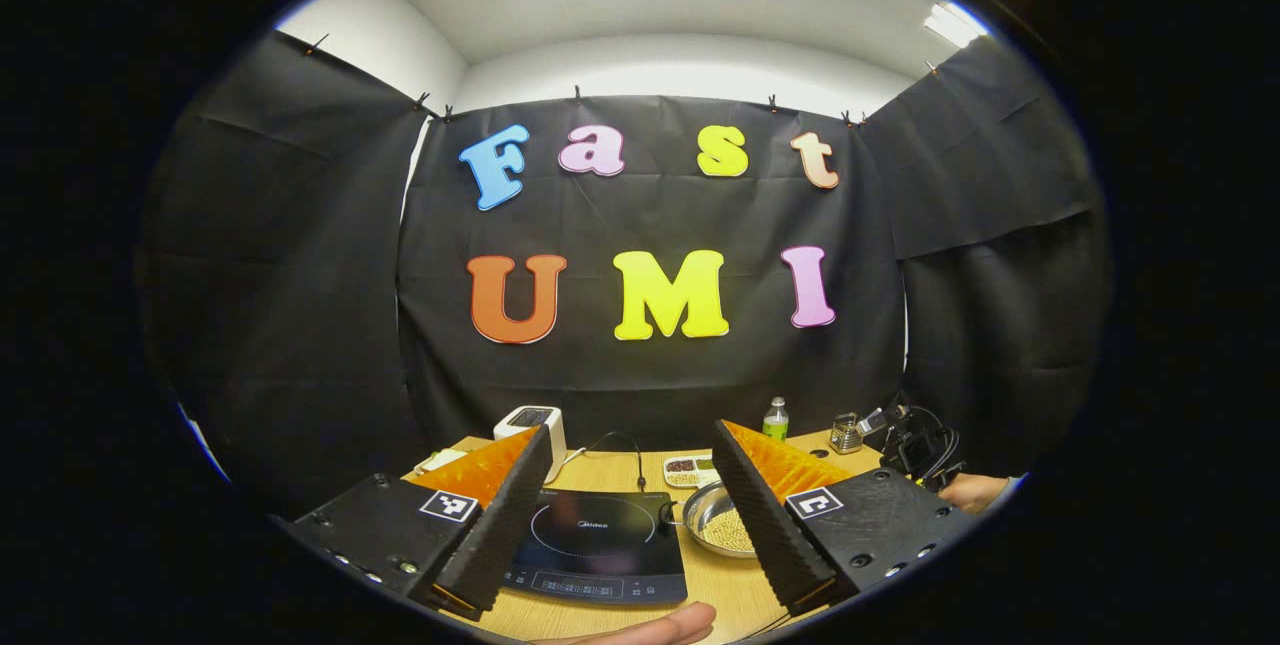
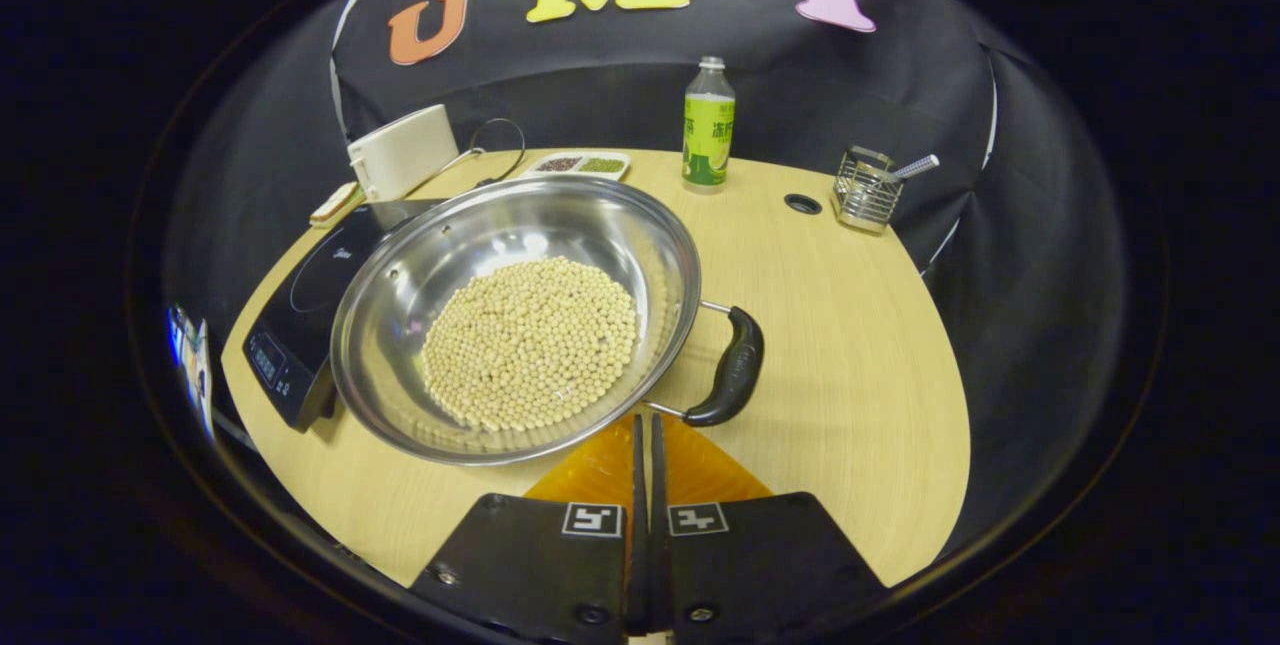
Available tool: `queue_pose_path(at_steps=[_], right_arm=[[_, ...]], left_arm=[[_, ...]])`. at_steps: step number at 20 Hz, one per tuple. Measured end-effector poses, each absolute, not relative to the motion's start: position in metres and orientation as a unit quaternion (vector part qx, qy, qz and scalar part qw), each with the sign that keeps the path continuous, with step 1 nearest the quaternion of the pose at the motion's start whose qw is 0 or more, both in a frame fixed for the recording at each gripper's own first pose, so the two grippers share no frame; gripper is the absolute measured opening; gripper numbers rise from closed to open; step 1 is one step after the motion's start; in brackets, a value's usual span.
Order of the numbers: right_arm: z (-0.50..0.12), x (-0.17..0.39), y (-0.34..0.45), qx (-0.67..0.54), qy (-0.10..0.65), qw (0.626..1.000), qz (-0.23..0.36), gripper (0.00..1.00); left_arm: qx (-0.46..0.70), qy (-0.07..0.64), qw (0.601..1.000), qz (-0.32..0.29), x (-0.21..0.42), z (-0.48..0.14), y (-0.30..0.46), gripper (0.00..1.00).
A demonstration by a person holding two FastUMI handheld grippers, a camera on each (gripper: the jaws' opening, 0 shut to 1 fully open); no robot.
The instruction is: First push the handle of the pot to place it horizontally, then grasp the pot with both hands and set it on the induction cooktop.
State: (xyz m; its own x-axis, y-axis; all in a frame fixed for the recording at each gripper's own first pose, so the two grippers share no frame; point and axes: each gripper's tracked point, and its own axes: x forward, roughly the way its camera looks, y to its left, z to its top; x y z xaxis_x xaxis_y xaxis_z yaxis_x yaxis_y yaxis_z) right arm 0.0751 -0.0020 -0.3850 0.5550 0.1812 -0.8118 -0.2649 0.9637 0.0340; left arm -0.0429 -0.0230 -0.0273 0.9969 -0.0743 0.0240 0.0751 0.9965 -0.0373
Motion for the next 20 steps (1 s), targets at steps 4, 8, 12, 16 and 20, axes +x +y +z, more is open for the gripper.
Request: queue_pose_path(at_steps=[4, 8, 12, 16, 20], right_arm=[[-0.386, 0.088, -0.009, -0.045, 0.453, 0.882, 0.122, 0.04], [-0.385, 0.095, -0.012, -0.031, 0.458, 0.880, 0.124, 0.03], [-0.382, 0.103, -0.016, -0.026, 0.454, 0.882, 0.125, 0.04], [-0.356, 0.119, -0.030, -0.062, 0.395, 0.909, 0.118, 0.00], [-0.333, 0.116, -0.024, -0.044, 0.374, 0.917, 0.131, 0.04]], left_arm=[[-0.022, -0.001, 0.999, -0.041, -0.027, -0.030, -0.027, 0.96], [-0.031, 0.014, 0.998, -0.062, 0.002, -0.034, -0.037, 0.96], [-0.031, 0.029, 0.997, -0.067, 0.037, -0.047, -0.040, 0.96], [-0.035, 0.062, 0.995, -0.071, 0.079, -0.074, -0.053, 0.96], [-0.044, 0.105, 0.990, -0.081, 0.111, -0.116, -0.069, 0.96]])
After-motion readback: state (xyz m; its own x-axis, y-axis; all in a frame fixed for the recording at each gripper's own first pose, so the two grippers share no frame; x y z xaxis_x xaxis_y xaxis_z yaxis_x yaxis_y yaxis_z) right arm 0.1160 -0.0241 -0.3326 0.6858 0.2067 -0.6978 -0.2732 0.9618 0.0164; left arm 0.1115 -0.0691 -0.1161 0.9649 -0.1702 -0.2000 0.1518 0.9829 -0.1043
